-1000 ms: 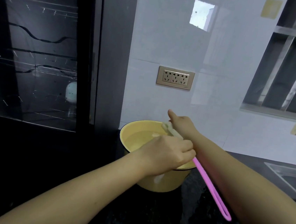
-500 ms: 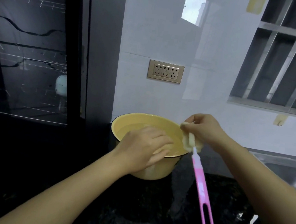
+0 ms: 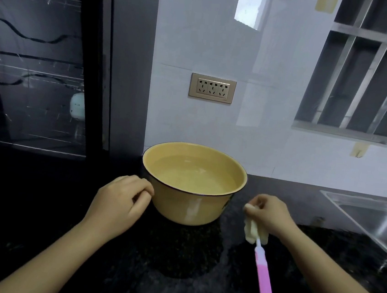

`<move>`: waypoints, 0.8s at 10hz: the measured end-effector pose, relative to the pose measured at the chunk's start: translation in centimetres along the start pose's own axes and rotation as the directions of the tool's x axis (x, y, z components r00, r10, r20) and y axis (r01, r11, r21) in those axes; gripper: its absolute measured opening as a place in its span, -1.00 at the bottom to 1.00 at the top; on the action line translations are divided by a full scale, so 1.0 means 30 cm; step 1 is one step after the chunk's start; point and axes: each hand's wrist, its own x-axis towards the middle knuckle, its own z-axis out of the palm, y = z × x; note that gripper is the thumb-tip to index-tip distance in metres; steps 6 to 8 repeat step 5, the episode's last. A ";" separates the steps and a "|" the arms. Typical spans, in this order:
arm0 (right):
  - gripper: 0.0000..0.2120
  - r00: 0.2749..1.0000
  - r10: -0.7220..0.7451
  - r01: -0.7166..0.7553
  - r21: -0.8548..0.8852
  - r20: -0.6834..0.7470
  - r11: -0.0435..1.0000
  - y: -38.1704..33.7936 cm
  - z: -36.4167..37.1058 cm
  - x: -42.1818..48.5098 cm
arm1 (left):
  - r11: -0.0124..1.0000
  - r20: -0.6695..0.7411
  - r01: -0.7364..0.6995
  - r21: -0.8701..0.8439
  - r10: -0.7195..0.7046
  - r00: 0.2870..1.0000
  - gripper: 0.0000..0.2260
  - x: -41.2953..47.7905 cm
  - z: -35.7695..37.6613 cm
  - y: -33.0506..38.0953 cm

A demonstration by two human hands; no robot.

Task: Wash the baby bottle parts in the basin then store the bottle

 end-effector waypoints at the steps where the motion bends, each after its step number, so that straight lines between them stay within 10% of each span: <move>1: -0.87 0.999 0.020 -0.019 -0.039 0.026 0.999 0.016 0.057 0.001 | 0.993 0.064 0.115 0.001 -0.115 0.991 -0.71 -0.013 0.007 -0.006; 8: -0.75 0.994 -0.040 0.024 -0.147 -0.103 0.989 0.047 0.146 0.016 | 0.937 0.107 0.302 -0.175 -0.287 0.952 -0.83 -0.032 0.033 -0.042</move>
